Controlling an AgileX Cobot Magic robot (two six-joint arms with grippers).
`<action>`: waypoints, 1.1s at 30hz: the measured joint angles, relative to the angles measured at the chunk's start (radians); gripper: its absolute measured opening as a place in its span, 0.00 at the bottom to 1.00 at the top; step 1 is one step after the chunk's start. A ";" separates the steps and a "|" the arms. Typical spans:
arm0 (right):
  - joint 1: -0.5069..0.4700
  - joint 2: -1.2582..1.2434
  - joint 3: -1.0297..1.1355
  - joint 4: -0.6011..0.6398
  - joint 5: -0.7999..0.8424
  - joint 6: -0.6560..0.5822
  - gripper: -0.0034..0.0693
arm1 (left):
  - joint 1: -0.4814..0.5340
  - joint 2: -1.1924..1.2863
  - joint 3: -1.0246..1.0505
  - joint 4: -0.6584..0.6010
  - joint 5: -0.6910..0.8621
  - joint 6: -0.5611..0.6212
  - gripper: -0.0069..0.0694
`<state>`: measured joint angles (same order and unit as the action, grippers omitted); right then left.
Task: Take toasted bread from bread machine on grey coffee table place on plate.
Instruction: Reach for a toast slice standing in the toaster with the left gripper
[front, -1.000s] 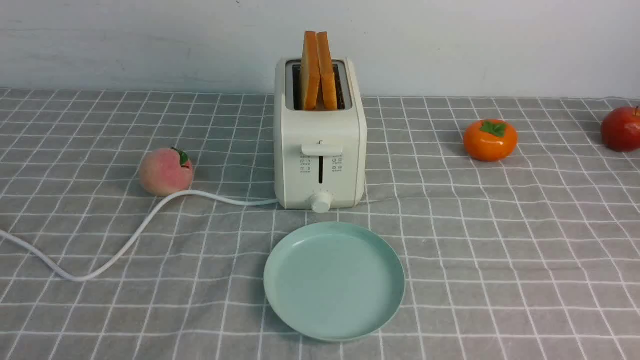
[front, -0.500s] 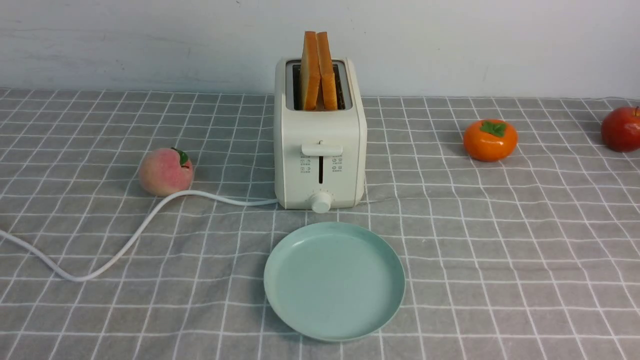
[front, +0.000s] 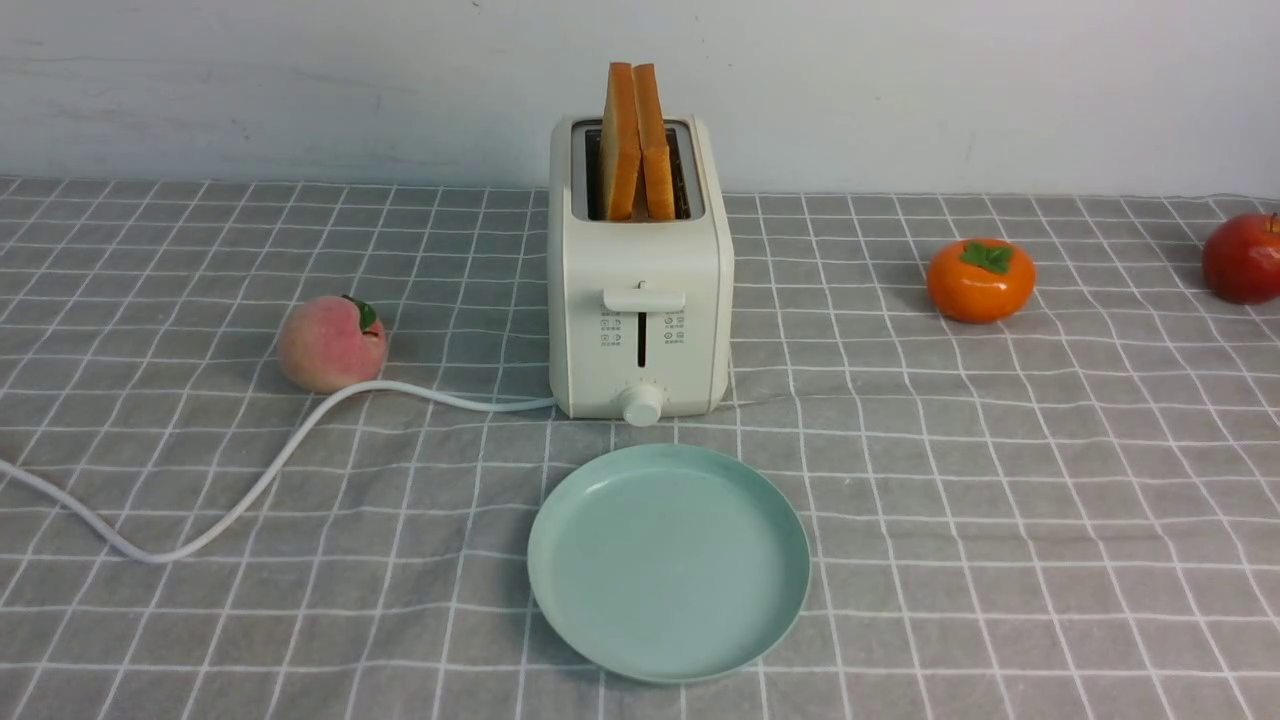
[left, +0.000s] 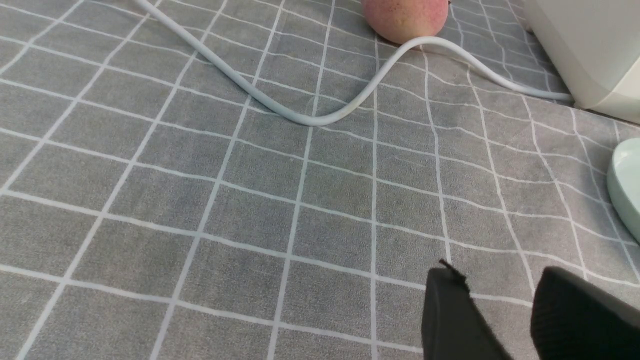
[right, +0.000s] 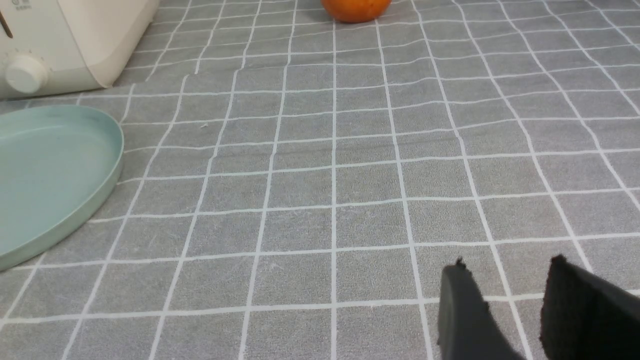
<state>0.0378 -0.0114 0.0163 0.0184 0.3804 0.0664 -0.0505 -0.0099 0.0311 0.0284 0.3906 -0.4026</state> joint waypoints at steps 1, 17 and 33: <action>0.000 0.000 0.000 0.000 0.000 0.000 0.38 | 0.000 0.000 0.000 0.000 0.000 0.000 0.40; 0.000 0.000 0.000 0.000 0.000 0.002 0.38 | 0.000 0.000 0.000 0.051 0.000 0.020 0.40; 0.000 0.000 0.009 0.255 -0.114 0.050 0.38 | 0.000 0.000 0.000 -0.148 -0.391 -0.093 0.40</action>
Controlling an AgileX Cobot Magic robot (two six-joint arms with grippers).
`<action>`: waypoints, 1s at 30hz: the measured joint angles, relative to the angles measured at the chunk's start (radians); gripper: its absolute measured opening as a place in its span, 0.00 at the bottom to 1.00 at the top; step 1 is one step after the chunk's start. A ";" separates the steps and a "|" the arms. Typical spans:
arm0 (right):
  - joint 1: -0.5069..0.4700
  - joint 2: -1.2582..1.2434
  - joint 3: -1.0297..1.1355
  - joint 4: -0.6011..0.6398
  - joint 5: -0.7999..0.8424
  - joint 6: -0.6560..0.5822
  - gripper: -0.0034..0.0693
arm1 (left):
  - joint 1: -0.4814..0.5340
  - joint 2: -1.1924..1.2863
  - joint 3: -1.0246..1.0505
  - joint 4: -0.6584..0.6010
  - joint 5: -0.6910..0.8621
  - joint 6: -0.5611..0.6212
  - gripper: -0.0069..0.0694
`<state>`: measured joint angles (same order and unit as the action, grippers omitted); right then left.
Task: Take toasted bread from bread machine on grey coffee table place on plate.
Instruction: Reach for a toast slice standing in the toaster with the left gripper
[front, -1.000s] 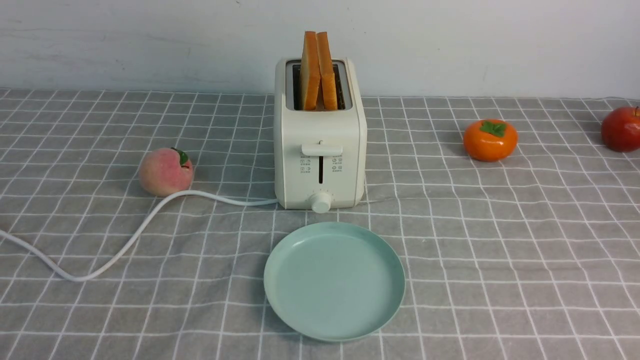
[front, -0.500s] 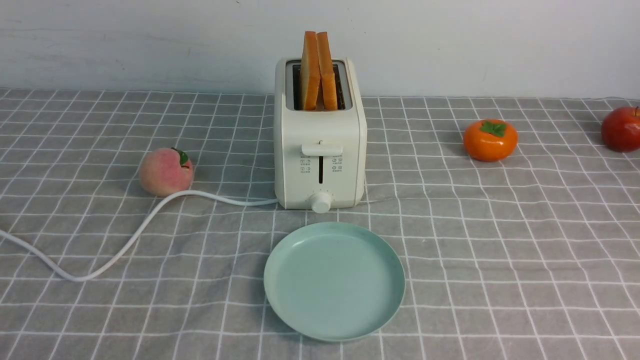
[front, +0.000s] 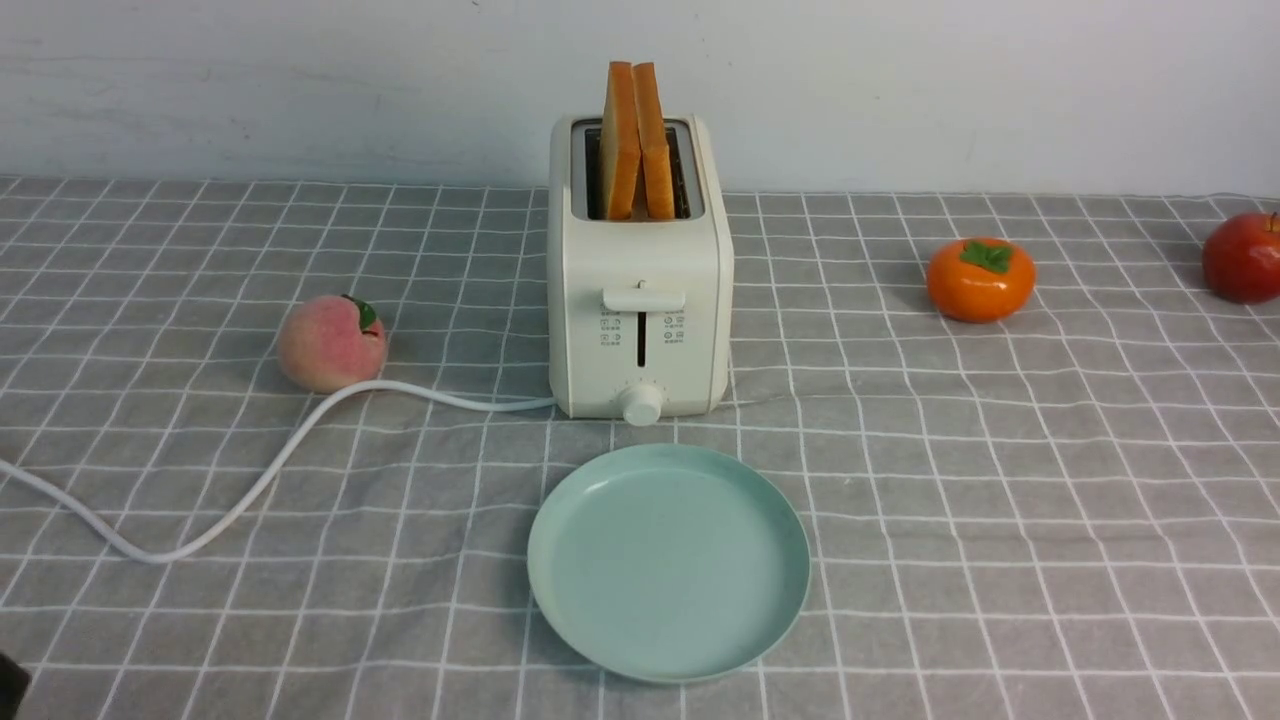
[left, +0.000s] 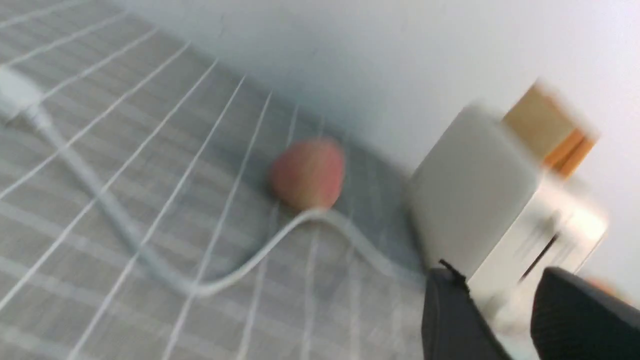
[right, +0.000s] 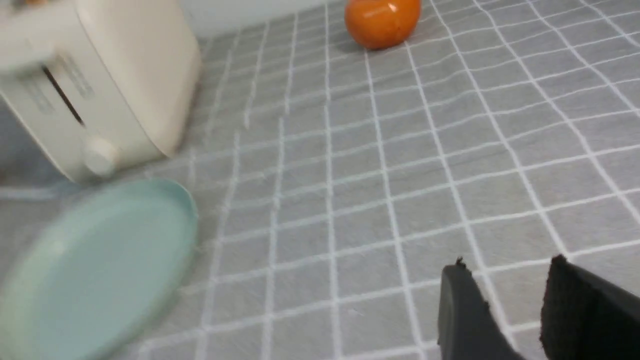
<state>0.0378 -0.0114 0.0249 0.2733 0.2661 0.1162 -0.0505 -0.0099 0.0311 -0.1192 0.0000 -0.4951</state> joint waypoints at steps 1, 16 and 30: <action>0.000 0.000 0.000 0.058 -0.036 0.013 0.38 | 0.000 0.000 0.000 -0.025 -0.063 -0.012 0.40; 0.000 0.000 -0.061 0.361 -0.225 0.059 0.38 | 0.000 0.019 -0.186 -0.173 -0.278 -0.030 0.07; 0.000 0.611 -0.809 0.185 0.446 -0.194 0.02 | 0.000 0.817 -0.745 -0.186 0.685 0.171 0.07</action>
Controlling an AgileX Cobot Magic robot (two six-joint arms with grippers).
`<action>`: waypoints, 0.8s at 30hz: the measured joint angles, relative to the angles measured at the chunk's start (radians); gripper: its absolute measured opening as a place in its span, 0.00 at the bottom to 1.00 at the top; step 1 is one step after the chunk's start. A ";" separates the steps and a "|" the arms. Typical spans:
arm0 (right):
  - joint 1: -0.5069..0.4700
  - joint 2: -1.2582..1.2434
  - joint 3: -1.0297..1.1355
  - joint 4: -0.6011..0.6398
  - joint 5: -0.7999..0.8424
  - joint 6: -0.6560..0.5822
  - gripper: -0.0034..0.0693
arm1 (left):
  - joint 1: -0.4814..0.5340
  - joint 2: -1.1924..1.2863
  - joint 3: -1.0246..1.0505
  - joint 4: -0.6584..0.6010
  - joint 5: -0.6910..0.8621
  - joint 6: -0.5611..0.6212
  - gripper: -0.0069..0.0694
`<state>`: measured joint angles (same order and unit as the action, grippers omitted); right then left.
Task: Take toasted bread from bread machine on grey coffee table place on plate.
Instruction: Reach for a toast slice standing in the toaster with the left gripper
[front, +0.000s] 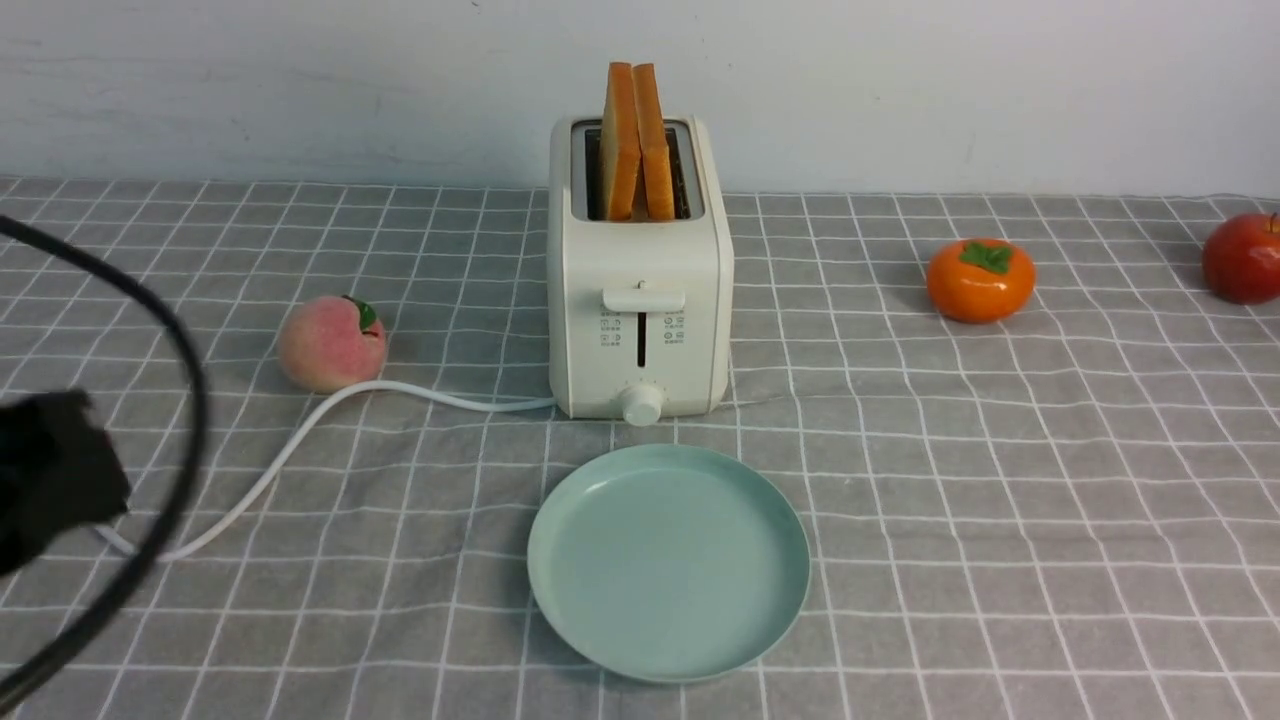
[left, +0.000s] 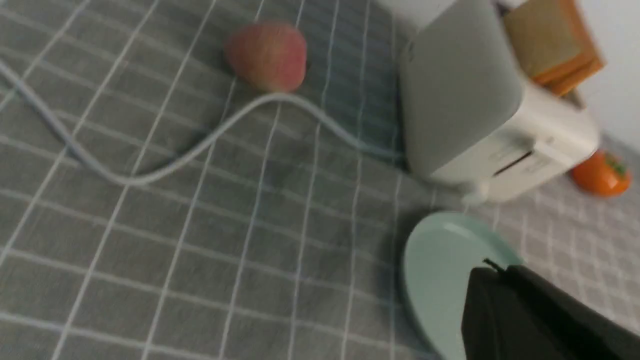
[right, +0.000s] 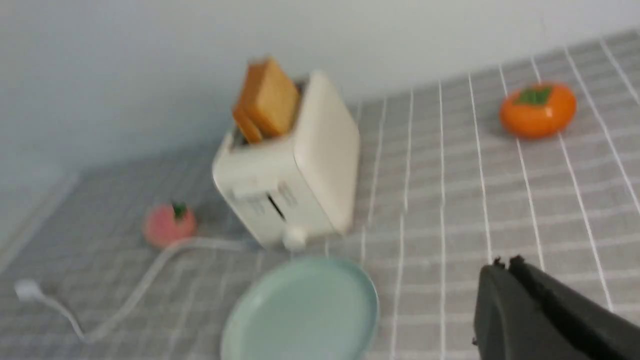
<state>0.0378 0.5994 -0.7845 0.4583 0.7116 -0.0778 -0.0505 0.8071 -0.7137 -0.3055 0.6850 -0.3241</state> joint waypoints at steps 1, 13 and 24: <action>0.000 0.076 -0.039 -0.011 0.065 -0.029 0.03 | 0.000 0.071 -0.004 -0.033 0.031 0.067 0.07; 0.000 0.278 -0.070 0.054 0.112 -0.134 0.03 | 0.000 0.322 -0.154 -0.599 -0.024 0.750 0.07; 0.000 0.279 -0.071 0.088 0.060 -0.137 0.04 | -0.154 0.771 -0.652 -0.638 -0.129 0.910 0.07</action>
<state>0.0378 0.8786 -0.8557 0.5458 0.7718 -0.2147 -0.2050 1.5781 -1.3653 -0.9436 0.5561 0.5863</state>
